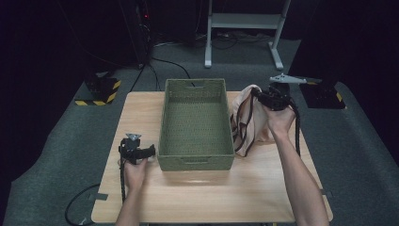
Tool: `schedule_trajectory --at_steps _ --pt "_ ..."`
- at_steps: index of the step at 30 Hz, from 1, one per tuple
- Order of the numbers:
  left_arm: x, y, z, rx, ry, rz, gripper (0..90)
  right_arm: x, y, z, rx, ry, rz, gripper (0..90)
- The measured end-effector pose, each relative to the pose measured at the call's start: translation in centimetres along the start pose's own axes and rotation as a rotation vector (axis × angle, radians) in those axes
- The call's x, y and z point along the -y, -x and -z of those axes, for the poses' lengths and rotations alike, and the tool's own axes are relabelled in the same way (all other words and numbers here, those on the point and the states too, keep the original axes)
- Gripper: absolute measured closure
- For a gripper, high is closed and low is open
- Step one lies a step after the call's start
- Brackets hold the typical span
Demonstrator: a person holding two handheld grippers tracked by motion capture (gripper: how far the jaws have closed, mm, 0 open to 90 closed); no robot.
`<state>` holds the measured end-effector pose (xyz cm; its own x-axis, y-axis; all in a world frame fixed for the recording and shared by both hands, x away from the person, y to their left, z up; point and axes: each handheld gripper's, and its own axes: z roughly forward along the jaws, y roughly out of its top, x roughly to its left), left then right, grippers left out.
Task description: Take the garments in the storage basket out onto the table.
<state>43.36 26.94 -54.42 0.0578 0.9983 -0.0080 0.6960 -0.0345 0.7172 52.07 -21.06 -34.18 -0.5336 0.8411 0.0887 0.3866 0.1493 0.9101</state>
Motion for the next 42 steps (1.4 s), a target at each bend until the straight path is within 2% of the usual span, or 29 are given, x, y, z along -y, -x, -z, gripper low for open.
schedule_trajectory --at_steps 42 --pt "0.0 0.0 0.0 -0.001 -0.001 0.0 7.0 5.3 0.5 -3.6 -0.032 -0.06 -0.07 84.7"
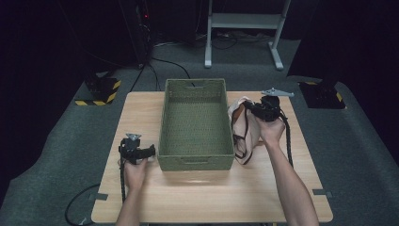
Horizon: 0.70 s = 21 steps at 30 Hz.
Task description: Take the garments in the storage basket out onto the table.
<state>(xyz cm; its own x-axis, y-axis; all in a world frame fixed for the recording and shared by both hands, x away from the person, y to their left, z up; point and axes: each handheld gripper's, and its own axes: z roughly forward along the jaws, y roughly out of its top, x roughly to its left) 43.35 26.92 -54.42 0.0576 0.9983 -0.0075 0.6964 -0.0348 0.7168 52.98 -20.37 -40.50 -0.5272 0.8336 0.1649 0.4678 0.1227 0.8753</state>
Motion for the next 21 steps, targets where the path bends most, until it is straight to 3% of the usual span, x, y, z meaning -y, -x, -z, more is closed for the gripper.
schedule_trajectory --at_steps 21 --pt "0.0 0.0 0.0 0.0 0.0 0.0 7.0 2.2 -0.3 -2.4 -0.004 -0.069 -0.007 83.5"
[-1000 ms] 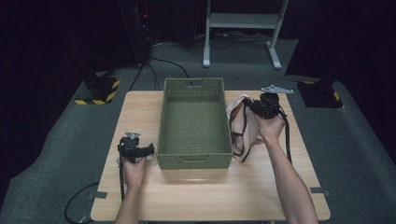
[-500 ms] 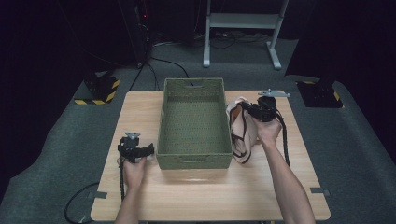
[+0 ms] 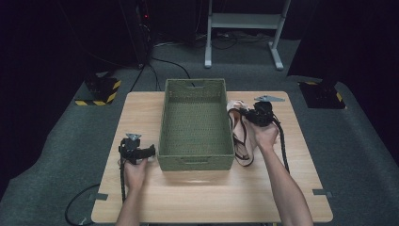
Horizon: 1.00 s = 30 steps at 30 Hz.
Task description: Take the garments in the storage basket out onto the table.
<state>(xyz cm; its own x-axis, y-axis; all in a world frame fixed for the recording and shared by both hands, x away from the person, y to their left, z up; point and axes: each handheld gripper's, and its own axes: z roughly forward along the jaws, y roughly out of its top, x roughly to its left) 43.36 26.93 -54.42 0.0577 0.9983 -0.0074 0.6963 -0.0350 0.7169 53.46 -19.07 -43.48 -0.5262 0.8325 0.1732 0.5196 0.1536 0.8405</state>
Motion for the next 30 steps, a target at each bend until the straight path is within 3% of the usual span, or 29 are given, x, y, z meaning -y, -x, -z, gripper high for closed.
schedule_trajectory --at_steps 11,14,20,25,30 --pt "0.0 0.0 0.0 0.0 0.0 0.0 7.0 0.25 -0.22 -0.66 -0.002 -0.029 0.005 79.7" --pt "0.0 0.0 0.0 0.0 0.0 0.0 7.0 0.26 -0.22 -0.79 -0.003 -0.037 0.003 73.7" --pt "0.0 0.0 0.0 0.0 0.0 0.0 7.0 0.11 -0.04 -0.9 0.008 -0.051 -0.011 48.5" --pt "0.0 0.0 0.0 0.0 0.0 0.0 7.0 0.07 -0.02 -0.85 0.016 -0.056 -0.014 34.4" --pt "0.0 0.0 0.0 0.0 0.0 0.0 7.0 -0.06 -0.12 -0.57 0.032 -0.046 -0.006 26.3"
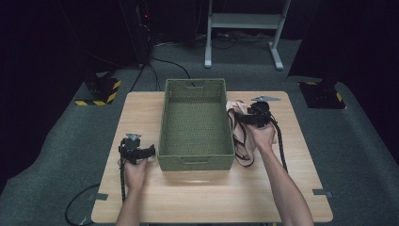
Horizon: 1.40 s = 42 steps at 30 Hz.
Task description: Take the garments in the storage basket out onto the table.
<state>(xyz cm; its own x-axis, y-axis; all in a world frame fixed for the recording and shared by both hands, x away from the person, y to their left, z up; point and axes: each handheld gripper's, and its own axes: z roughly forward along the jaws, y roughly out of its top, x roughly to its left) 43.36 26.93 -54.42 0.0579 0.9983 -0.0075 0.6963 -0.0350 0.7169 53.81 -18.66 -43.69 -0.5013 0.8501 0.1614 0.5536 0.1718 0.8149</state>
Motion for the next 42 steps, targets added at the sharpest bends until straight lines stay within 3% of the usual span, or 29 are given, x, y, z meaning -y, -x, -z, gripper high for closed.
schedule_trajectory --at_steps 7,42 --pt "0.0 0.0 0.0 0.0 0.0 0.0 7.0 -0.1 0.0 0.6 -0.024 0.019 0.005 24.3" --pt "0.0 0.0 0.0 0.0 0.0 0.0 7.0 -0.8 1.3 3.5 -0.033 0.112 0.0 23.8"
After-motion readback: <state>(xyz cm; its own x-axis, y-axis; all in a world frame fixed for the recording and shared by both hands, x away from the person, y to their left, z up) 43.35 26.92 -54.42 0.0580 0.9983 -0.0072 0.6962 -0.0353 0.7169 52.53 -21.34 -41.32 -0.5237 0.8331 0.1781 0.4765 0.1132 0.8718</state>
